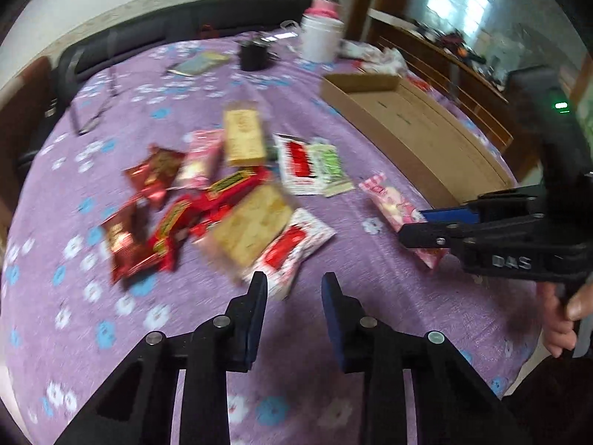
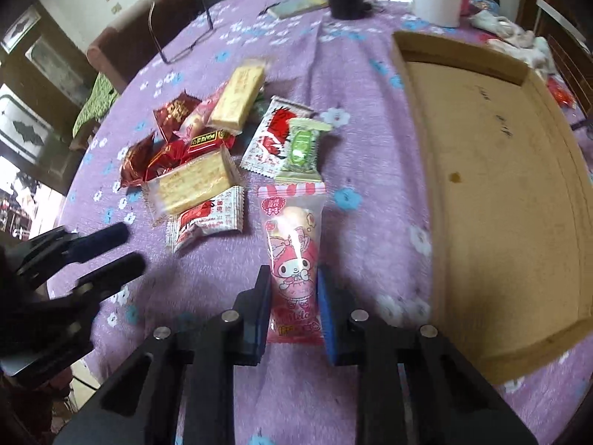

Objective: Organize snacks
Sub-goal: 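Grasp the pink cartoon-printed snack bag with the right gripper, then carry the pink bag into the tray with the right gripper while the left gripper grasps a white-red packet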

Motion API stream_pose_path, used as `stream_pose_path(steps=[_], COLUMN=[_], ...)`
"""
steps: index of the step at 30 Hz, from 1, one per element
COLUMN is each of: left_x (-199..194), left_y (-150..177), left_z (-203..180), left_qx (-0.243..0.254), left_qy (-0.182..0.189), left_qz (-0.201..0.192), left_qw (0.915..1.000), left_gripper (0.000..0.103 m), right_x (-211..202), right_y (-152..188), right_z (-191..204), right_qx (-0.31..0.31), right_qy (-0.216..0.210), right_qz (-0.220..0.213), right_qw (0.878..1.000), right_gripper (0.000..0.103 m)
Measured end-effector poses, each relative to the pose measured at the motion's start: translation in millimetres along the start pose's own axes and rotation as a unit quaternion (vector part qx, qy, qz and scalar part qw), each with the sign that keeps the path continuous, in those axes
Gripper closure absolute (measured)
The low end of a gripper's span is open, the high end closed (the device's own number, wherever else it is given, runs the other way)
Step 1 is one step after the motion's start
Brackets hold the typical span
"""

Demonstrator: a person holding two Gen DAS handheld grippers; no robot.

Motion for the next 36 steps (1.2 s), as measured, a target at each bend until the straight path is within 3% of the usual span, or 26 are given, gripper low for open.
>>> stream_pose_path(steps=[2, 5, 10, 17, 26, 31, 36], left_x=[8, 24, 42, 53, 44, 35, 29], left_y=[-5, -11, -24, -25, -5, 5, 3], left_z=[-5, -7, -8, -9, -5, -11, -11], left_qx=[0.014, 0.026, 0.057, 0.059, -0.015, -0.044, -0.044], left_qy=[0.005, 0.012, 0.007, -0.002, 0.002, 0.013, -0.009], left_qz=[0.007, 0.029, 0.041, 0.044, 0.024, 0.025, 0.020], left_qw=[0.9999, 0.9992, 0.9975, 0.9973, 0.9996, 0.9987, 0.9988], left_gripper=[0.072, 0.083, 0.083, 0.076, 0.079, 0.081, 0.080], right_x=[-7, -16, -26, -28, -39, -52, -43], right_y=[2, 7, 13, 17, 12, 8, 16], right_z=[-6, -14, -23, -24, -36, -73, -119], right_qx=[0.008, 0.019, 0.032, 0.036, 0.050, 0.091, 0.123], right_qy=[0.003, 0.008, 0.014, 0.014, 0.011, 0.033, 0.080], right_qz=[-0.005, -0.011, -0.019, -0.021, -0.040, -0.058, -0.044], right_qw=[1.000, 1.000, 0.999, 0.999, 0.998, 0.994, 0.988], right_gripper=[0.081, 0.081, 0.081, 0.081, 0.081, 0.080, 0.081])
Point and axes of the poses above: each gripper's, at about its wrist camera, not at the fingertips, and x roughly the way its jaws point, z to its left, y to its underside, the point moved 8 cm from there along x, roughly the way its jaws point, and after that the axes turned 5 degrees about -x, right-handed, at the moved point
